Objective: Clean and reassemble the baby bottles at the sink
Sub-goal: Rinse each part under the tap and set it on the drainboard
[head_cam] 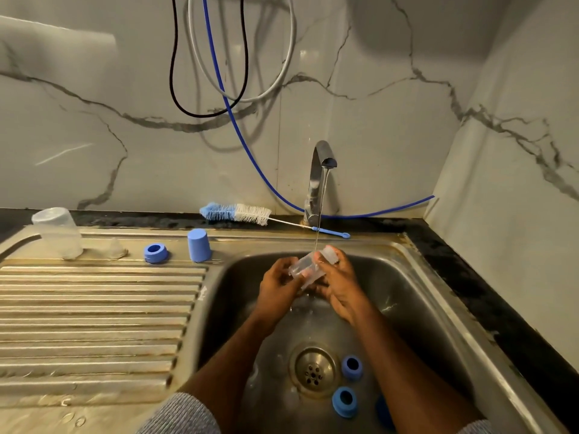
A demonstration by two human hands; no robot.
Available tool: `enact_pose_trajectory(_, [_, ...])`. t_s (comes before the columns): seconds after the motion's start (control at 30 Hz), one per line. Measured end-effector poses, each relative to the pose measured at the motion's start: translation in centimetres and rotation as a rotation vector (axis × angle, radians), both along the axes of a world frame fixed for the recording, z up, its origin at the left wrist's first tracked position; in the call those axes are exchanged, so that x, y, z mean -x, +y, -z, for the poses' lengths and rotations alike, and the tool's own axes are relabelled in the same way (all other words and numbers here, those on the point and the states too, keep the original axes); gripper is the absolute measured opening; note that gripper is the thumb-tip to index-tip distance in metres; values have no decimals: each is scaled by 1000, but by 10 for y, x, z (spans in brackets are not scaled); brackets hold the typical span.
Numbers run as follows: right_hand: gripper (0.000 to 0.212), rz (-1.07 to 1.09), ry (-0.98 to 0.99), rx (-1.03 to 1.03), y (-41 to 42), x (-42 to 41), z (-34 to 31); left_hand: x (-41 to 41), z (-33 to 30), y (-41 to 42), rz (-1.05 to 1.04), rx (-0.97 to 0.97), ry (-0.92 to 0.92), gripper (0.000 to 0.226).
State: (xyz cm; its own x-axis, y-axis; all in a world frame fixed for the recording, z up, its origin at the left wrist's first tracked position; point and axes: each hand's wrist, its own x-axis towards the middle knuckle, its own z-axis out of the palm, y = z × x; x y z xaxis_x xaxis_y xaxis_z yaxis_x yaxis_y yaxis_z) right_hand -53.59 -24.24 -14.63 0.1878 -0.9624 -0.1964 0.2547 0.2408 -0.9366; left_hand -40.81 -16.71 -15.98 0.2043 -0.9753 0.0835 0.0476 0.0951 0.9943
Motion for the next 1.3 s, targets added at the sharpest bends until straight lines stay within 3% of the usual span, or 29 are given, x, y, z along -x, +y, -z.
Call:
enact_pose_trajectory(0.1, [49,53,-64,-23,-3,4,-1,1,-1,-2,36,-47,119,38])
enact_pose_trajectory(0.33, [52,72,-31,27,-7,9,-1,3,5,-3,125,-78,57,32])
enact_pose_trajectory(0.43, [48,-28,-83,3,-6,14,0,2,5,-3,85,-93,40,26])
enact_pose_trajectory(0.57, [39,-126,-209,-29,-5,15,2,-3,5,-3,150,-87,132,38])
enact_pose_trajectory(0.63, [47,-139,-133,-1,-1,7,2,-2,6,-4,127,-26,-33,45])
enact_pose_trajectory(0.73, [54,-43,153,51,1,-9,-1,1,6,-4,-22,97,-424,47])
enact_pose_trajectory(0.77, [52,13,214,45,0,-13,-1,1,5,-4,-44,121,-455,45])
enact_pose_trajectory(0.8, [51,53,219,18,0,-15,-2,-1,6,-5,-27,118,-416,40])
enact_pose_trajectory(0.93, [54,-77,-66,-93,2,-6,-6,-8,1,-3,32,-7,169,17])
enact_pose_trajectory(1.0, [51,-140,-191,-107,7,-6,-7,-12,-2,-2,8,-30,262,20])
enact_pose_trajectory(1.1, [52,-113,-129,-92,11,-14,-12,-7,-5,2,137,-95,342,38])
enact_pose_trajectory(1.2, [59,-68,-39,-110,9,-14,-13,-8,-2,1,232,-133,338,42])
enact_pose_trajectory(1.23, [58,-57,-41,-122,8,-12,-13,-8,0,0,235,-102,272,41])
enact_pose_trajectory(1.3, [52,-17,-28,-102,7,-12,-12,-8,2,-1,144,18,-48,36])
